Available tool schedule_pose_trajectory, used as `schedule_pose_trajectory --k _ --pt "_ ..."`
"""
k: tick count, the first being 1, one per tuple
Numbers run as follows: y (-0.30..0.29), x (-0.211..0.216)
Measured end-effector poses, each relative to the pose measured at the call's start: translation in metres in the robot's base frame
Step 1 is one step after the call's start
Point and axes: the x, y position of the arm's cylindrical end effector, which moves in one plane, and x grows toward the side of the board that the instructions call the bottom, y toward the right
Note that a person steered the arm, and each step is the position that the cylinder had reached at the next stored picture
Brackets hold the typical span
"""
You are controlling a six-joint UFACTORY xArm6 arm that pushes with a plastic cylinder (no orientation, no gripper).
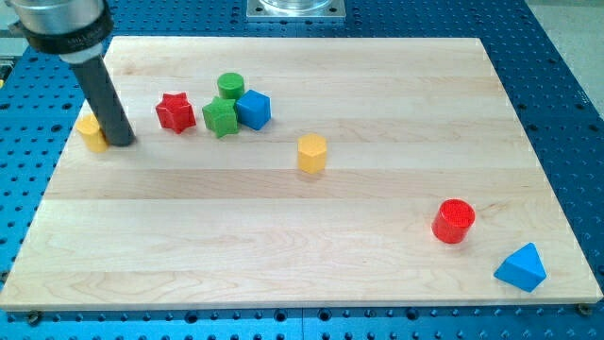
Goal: Place the yellow heart top left to the red star
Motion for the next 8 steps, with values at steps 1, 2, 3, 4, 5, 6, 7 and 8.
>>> schedule_pose_trajectory --k 1,2,3,4,5,6,7,8 --pt "0.001 0.062" --pt "-0.022 0.057" --pt "-0.012 -0.018" --pt "-0.002 -0.015" --pt "-0.012 0.041" --pt "-0.021 0.010" --pt "-0.019 -0.026" --pt "-0.032 -0.011"
